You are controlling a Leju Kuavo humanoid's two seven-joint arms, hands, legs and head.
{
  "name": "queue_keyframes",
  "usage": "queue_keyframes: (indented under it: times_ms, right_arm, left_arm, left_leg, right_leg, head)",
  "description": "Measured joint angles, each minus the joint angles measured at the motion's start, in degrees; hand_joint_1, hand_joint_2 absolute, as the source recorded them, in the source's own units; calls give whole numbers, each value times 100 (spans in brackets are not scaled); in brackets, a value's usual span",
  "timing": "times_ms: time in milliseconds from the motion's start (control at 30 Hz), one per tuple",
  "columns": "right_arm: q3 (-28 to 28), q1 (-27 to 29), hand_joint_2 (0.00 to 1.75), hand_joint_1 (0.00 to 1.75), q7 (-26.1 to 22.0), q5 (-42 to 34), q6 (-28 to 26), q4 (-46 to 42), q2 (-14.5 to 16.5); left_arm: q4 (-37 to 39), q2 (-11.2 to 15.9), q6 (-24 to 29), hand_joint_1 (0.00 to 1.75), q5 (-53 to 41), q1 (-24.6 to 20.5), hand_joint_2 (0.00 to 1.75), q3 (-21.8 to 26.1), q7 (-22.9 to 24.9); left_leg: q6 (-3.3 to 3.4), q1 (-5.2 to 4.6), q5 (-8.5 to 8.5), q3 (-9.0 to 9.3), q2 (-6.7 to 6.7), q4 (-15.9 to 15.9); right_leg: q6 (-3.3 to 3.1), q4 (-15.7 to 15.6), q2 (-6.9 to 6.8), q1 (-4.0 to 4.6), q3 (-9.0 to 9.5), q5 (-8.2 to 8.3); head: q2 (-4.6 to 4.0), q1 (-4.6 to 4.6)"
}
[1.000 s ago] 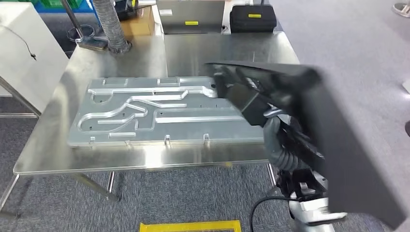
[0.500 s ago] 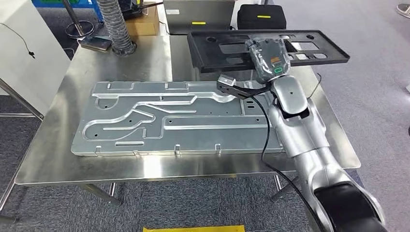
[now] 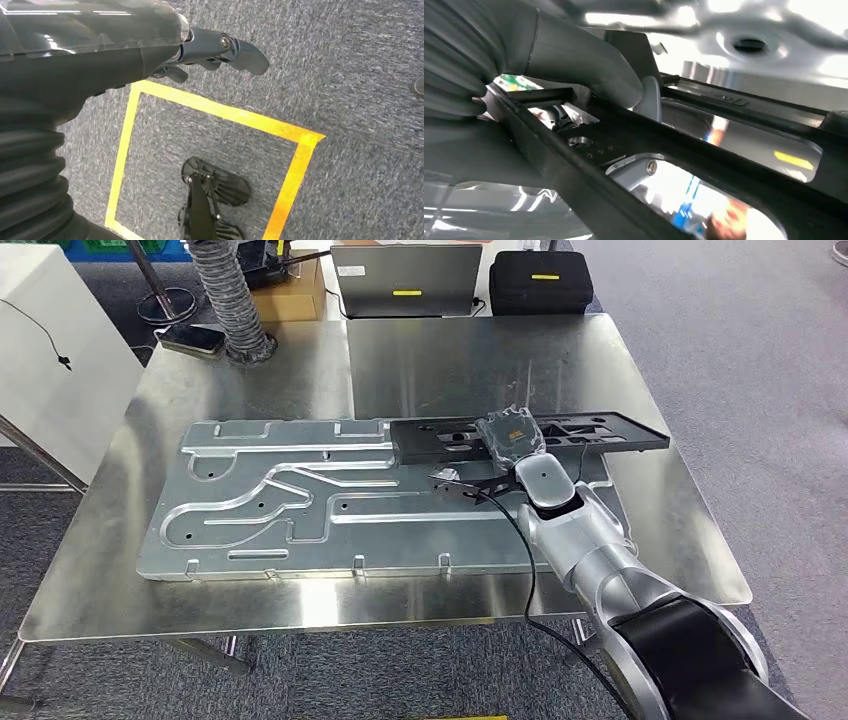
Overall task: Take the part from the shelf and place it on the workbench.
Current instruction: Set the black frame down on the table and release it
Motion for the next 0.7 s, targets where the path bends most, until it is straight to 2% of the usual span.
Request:
queue_keyframes:
  times_ms: [33,100,133,167,200,267,300,333,400,467,500,533,633,667,700]
  right_arm:
    - [0,-8,175,175,71,-15,24,64,76]
    - [0,-17,175,175,173,-38,48,186,223]
    - [0,-7,175,175,201,-44,47,237,281]
    - [0,9,175,175,226,-47,43,283,331]
    - [0,21,175,175,244,-50,38,323,373]
    - [0,31,175,175,269,-56,19,379,441]
    - [0,29,131,131,273,-61,3,400,464]
    - [0,31,87,87,274,-68,-18,418,485]
    - [0,48,0,0,265,-84,-51,448,516]
    - [-1,65,0,0,227,-92,-71,468,541]
    - [-2,68,0,0,198,-93,-82,472,549]
    - [-3,69,0,0,165,-95,-93,474,560]
    - [-5,111,0,0,40,-95,-117,482,601]
    - [-5,136,0,0,-22,-98,-121,485,620]
    - [-7,153,0,0,-87,-108,-122,486,642]
  left_arm:
    - [-1,10,5,0,4,0,175,0,-4]
    - [-1,23,5,0,4,1,175,0,-31]
    - [-1,28,4,0,0,2,175,0,-60]
    - [-1,31,3,0,-10,5,175,-1,-94]
    - [-1,31,2,0,-26,8,175,-3,-137]
    - [-1,32,1,0,-62,10,175,-15,-244]
    - [-1,32,0,0,-79,8,175,-23,-297]
    - [-2,33,-1,0,-97,5,175,-32,-344]
    - [-1,33,3,0,-130,3,175,-45,-397]
    - [-1,32,29,0,-162,3,175,-65,-414]
    - [-1,31,46,0,-174,0,175,-77,-412]
    - [-1,31,64,0,-188,-5,131,-91,-410]
    - [-2,34,106,0,-216,-14,0,-130,-409]
    - [-2,36,122,0,-226,-14,0,-142,-410]
    - [-2,37,136,0,-236,-13,0,-150,-411]
  left_leg:
    - [-28,0,-129,-105,12,237]
    - [-74,7,-429,-466,23,961]
    - [-92,9,-506,-637,23,1260]
    - [-106,12,-483,-732,24,1389]
    - [-116,19,-350,-720,27,1297]
    - [-116,38,74,-425,32,589]
    - [-98,35,217,-258,31,231]
    - [-67,31,289,-145,30,-5]
    - [7,11,281,-87,25,-114]
    - [77,19,296,-80,29,-133]
    - [110,28,306,-68,33,-155]
    - [137,40,317,-55,37,-177]
    - [173,45,317,-44,46,-189]
    - [175,44,314,-44,46,-186]
    - [173,44,311,-42,45,-182]
  right_leg:
    - [-21,-35,3,-18,41,1]
    - [-57,-44,13,-9,83,-24]
    - [-62,-40,18,-6,99,-39]
    - [-61,-34,22,-5,116,-57]
    - [-54,-23,27,-5,133,-77]
    - [-21,22,37,-8,164,-133]
    - [4,58,44,2,164,-164]
    - [28,83,50,12,159,-185]
    - [74,101,59,32,146,-196]
    - [121,105,57,27,153,-213]
    - [147,174,50,22,129,-273]
    - [173,319,42,14,70,-375]
    - [235,1414,22,-17,-445,-887]
    - [245,1717,17,-24,-596,-976]
    - [244,1768,11,-25,-630,-932]
  head:
    - [0,0]
    - [0,-1]
    - [0,-1]
    - [0,-1]
    - [0,-1]
    - [-1,-1]
    - [-1,-1]
    - [-2,-1]
    - [-2,-1]
    - [-1,0]
    - [-1,0]
    - [0,1]
    - [0,2]
    - [-1,2]
    - [-1,2]
